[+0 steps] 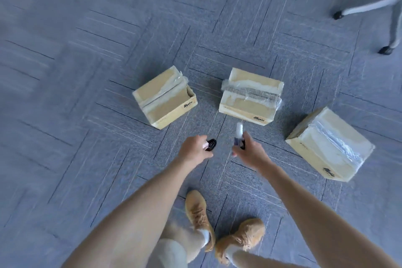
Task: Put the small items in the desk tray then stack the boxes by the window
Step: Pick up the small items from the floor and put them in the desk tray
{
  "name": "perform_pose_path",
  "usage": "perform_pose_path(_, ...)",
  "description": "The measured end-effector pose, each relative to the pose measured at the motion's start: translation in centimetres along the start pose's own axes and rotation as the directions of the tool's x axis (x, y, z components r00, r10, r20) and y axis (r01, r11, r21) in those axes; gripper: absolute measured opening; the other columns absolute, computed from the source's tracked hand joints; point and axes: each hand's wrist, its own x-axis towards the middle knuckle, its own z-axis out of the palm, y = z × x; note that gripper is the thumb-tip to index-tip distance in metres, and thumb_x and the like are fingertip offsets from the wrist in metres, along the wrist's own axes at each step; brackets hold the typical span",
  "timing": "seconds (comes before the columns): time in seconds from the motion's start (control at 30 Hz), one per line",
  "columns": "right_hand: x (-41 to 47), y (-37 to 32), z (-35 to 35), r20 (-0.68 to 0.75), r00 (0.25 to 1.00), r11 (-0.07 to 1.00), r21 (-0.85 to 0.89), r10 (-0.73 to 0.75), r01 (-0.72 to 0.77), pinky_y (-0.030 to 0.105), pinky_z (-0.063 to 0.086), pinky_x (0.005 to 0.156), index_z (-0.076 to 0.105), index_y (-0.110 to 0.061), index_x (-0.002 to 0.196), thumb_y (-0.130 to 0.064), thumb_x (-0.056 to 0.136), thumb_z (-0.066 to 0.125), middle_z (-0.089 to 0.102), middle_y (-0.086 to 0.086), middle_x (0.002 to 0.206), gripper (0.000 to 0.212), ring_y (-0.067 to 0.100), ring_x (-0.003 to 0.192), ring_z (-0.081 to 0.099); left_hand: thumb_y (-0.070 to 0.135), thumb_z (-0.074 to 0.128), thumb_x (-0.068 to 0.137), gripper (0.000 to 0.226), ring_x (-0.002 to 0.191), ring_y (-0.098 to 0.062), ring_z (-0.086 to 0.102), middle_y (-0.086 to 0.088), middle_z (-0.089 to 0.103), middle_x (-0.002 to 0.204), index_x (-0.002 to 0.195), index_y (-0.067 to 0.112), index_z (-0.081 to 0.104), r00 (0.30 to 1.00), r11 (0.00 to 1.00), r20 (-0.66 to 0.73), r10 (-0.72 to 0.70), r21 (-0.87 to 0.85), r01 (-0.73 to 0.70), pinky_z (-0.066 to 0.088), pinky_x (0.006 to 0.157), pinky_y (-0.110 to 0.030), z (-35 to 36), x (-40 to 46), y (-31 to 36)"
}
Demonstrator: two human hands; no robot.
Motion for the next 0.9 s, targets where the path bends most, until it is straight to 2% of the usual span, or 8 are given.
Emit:
perform_pose_path(0.13,-5.3,-10.7,-2.5,0.039,0.996,0.992,-0.093,-0.080,0.084,0.039,0.055,0.064,0.050,-0.017,0.100,-0.025,0.096,0.055,0.074,0.002,0.080,0.011,0.020,0.070,0.067,0.029,0.081,0.077,0.040,0.085,-0.023,0.066,-0.011,0.073,0.106,0.106,0.007,0.066,0.997,0.998,-0.083,-0.009,-0.061,0.004,0.038,0.060,-0.024,-9.0,-6.7,1.4)
perform_pose_path(0.27,-10.4,-21.6,-4.1,0.061,0.982,0.971,-0.146,-0.180,0.187,0.036,0.053,0.067,0.053,-0.018,0.096,-0.029,0.098,0.053,0.070,0.001,0.073,0.011,0.017,0.065,0.062,0.027,0.082,0.075,0.041,0.092,-0.020,0.066,-0.006,0.073,0.106,0.106,0.006,0.066,0.984,0.990,-0.178,-0.025,-0.140,0.000,0.044,0.065,-0.026,-18.1,-12.8,1.6)
perform_pose_path(0.37,-12.8,-28.9,-4.6,0.093,0.970,0.964,-0.122,-0.226,0.236,0.031,0.049,0.054,0.056,-0.013,0.101,-0.029,0.097,0.055,0.068,0.001,0.076,0.016,0.018,0.062,0.058,0.024,0.083,0.074,0.041,0.096,-0.022,0.068,-0.006,0.074,0.106,0.107,0.006,0.068,0.958,0.976,-0.279,-0.066,-0.218,0.004,0.042,0.065,-0.023,-24.2,-16.7,0.7)
perform_pose_path(0.47,-14.4,-35.0,-4.0,0.173,0.955,0.971,0.044,-0.240,0.236,0.023,0.034,0.041,0.058,-0.006,0.105,-0.026,0.097,0.056,0.061,0.004,0.069,0.022,0.013,0.046,0.042,0.023,0.083,0.073,0.037,0.081,-0.019,0.062,-0.007,0.073,0.099,0.102,0.007,0.068,0.916,0.961,-0.374,-0.143,-0.273,0.039,0.034,0.055,-0.017,-29.1,-20.3,-0.9)
perform_pose_path(0.53,-15.4,-38.7,-2.8,0.213,0.943,0.964,0.130,-0.256,0.233,0.023,0.033,0.042,0.058,-0.003,0.102,-0.025,0.096,0.055,0.056,0.003,0.062,0.023,0.013,0.043,0.041,0.020,0.083,0.073,0.034,0.075,-0.017,0.056,-0.007,0.069,0.092,0.100,0.006,0.067,0.878,0.943,-0.430,-0.209,-0.326,0.064,0.030,0.050,-0.015,-31.7,-22.7,-2.2)
perform_pose_path(0.63,-16.6,-44.1,-0.6,0.287,0.916,0.953,0.203,-0.279,0.227,0.024,0.033,0.044,0.052,-0.010,0.088,-0.020,0.097,0.054,0.053,0.006,0.060,0.013,0.016,0.041,0.045,0.020,0.082,0.074,0.036,0.081,-0.022,0.058,-0.006,0.064,0.090,0.103,0.006,0.067,0.806,0.910,-0.497,-0.320,-0.398,0.116,0.037,0.059,-0.026,-34.7,-26.8,-4.5)
perform_pose_path(0.8,-20.0,-50.6,4.4,0.447,0.810,0.911,0.028,-0.379,0.411,0.021,0.023,0.045,0.045,-0.015,0.078,-0.018,0.096,0.052,0.048,0.008,0.064,0.019,0.012,0.043,0.037,0.023,0.082,0.072,0.030,0.077,-0.022,0.055,0.000,0.057,0.082,0.095,0.013,0.066,0.673,0.836,-0.536,-0.510,-0.491,0.243,0.030,0.055,-0.025,-36.7,-34.5,-9.4)
perform_pose_path(0.9,-23.0,-54.2,9.0,0.494,0.722,0.768,-0.156,-0.484,0.622,0.022,0.028,0.040,0.048,-0.015,0.075,-0.021,0.095,0.056,0.052,0.005,0.063,0.022,0.007,0.041,0.042,0.027,0.080,0.072,0.030,0.078,-0.025,0.059,-0.004,0.061,0.086,0.096,0.017,0.064,0.593,0.778,-0.530,-0.606,-0.549,0.305,0.035,0.057,-0.024,-37.1,-39.6,-12.8)
